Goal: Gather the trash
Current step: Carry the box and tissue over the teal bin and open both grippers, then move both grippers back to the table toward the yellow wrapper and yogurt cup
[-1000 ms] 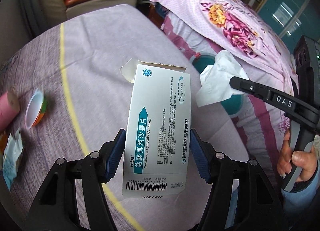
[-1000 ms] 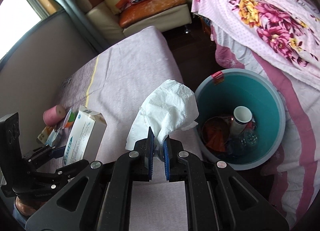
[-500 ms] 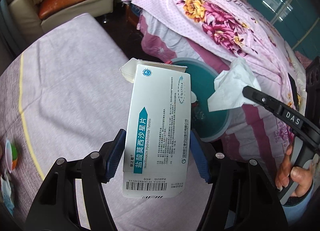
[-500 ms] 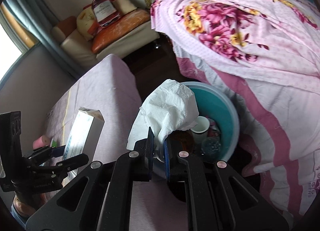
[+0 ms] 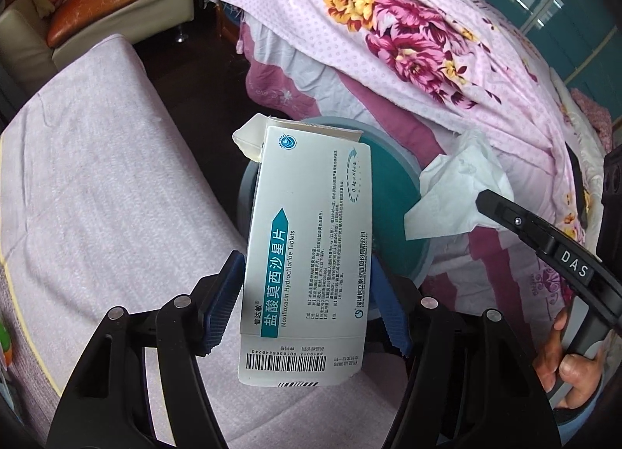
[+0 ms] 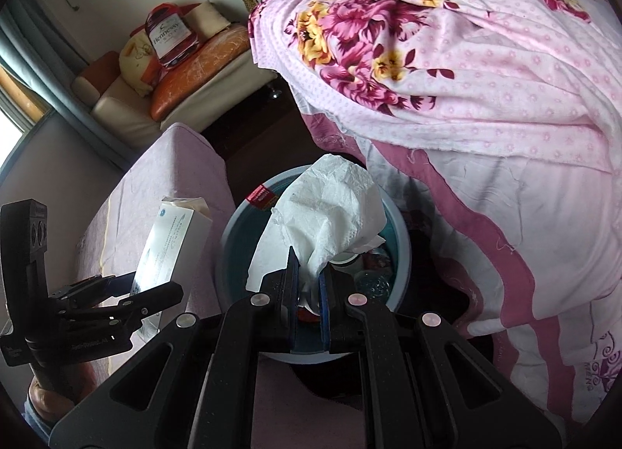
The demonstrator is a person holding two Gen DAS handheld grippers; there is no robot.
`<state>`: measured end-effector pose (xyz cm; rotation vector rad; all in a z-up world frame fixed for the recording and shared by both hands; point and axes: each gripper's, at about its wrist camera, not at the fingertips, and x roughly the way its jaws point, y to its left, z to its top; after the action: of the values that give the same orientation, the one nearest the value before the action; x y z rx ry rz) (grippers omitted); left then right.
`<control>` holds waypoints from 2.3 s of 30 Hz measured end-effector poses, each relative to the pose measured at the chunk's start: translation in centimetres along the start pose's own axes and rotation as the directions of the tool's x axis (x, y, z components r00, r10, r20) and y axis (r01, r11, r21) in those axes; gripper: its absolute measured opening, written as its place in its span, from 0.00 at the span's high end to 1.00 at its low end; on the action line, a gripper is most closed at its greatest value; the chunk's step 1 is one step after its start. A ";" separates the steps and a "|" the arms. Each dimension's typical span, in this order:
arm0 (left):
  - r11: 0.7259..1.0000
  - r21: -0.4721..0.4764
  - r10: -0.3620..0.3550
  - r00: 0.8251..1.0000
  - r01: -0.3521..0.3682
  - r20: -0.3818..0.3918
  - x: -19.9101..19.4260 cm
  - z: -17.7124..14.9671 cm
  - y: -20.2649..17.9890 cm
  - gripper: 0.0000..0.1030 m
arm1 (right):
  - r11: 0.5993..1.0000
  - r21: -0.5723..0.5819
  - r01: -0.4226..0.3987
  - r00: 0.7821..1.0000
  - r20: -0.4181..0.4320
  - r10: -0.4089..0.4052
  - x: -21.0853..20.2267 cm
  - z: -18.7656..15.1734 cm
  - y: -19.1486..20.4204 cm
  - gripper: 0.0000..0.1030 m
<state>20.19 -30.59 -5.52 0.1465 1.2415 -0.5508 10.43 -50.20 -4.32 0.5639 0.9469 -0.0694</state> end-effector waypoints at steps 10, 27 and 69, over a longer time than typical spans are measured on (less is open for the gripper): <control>1.000 0.013 -0.015 1.000 0.015 -0.009 1.9 1.2 -0.9 0.31 | 1.000 0.025 0.018 1.000 -0.002 -0.018 0.0 0.6 -1.3 0.89; 0.998 -0.061 -0.011 1.000 0.010 -0.020 1.4 -0.6 2.3 0.14 | 0.999 -0.007 0.034 0.998 -0.045 -0.035 1.6 0.7 0.5 0.89; 0.974 -0.222 -0.036 0.997 0.050 0.070 -5.2 -7.3 10.5 0.07 | 0.993 -0.106 0.042 0.986 -0.154 -0.059 2.5 -1.7 10.3 0.26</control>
<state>17.83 -16.97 -5.11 -0.0880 1.2353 -0.4457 13.69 -40.09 -2.70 0.4549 1.1122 -0.0218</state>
